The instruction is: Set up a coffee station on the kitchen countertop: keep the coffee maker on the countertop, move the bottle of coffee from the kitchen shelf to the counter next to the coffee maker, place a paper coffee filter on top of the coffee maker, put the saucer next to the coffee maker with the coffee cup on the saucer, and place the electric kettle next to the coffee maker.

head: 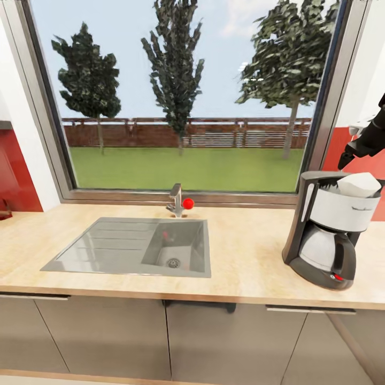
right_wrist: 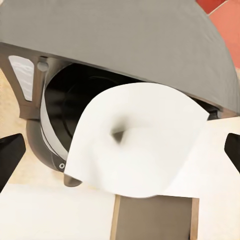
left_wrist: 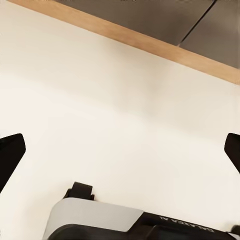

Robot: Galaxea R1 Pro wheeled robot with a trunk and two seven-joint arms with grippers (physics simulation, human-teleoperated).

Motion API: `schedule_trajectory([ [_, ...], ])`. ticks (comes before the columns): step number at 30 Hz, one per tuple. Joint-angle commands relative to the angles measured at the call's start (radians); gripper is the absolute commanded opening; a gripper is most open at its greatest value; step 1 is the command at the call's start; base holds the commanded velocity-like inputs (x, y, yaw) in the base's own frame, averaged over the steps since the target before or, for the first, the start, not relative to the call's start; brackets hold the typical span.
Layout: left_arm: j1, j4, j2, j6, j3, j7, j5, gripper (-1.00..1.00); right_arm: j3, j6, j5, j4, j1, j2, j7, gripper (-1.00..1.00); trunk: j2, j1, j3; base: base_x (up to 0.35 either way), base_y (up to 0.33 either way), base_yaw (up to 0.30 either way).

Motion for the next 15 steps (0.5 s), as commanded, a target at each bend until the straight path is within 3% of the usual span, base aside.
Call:
schedule_trajectory([
  [1, 0.000, -0.001, -0.001, -0.001, 0.001, 0.000, 0.008, 1.00, -0.002, 0.008, 0.009, -0.002, 0.000, 0.000, 0.010, 1.00, 0.007, -0.004, 0.002, 0.000, 0.000, 0.000],
  [7, 0.000, -0.001, -0.001, -0.001, 0.001, -0.001, 0.008, 1.00, -0.022, 0.010, 0.004, -0.004, -0.001, -0.009, 0.011, 1.00, 0.035, -0.019, 0.015, 0.000, 0.000, 0.000],
  [8, 0.000, -0.001, -0.001, -0.001, 0.001, 0.000, 0.008, 1.00, -0.055, 0.010, 0.004, -0.005, 0.000, -0.011, 0.011, 1.00, 0.035, -0.019, 0.015, 0.000, 0.000, 0.000],
  [12, 0.000, -0.002, -0.001, -0.001, 0.001, -0.001, 0.008, 1.00, -0.103, 0.010, 0.003, -0.005, -0.001, -0.014, 0.010, 1.00, 0.035, -0.019, 0.015, 0.000, 0.000, 0.000],
  [15, 0.000, -0.002, -0.001, -0.001, 0.001, -0.001, 0.008, 1.00, -0.116, 0.010, 0.002, -0.006, -0.001, -0.015, 0.010, 1.00, 0.035, -0.019, 0.015, 0.000, 0.000, 0.000],
])
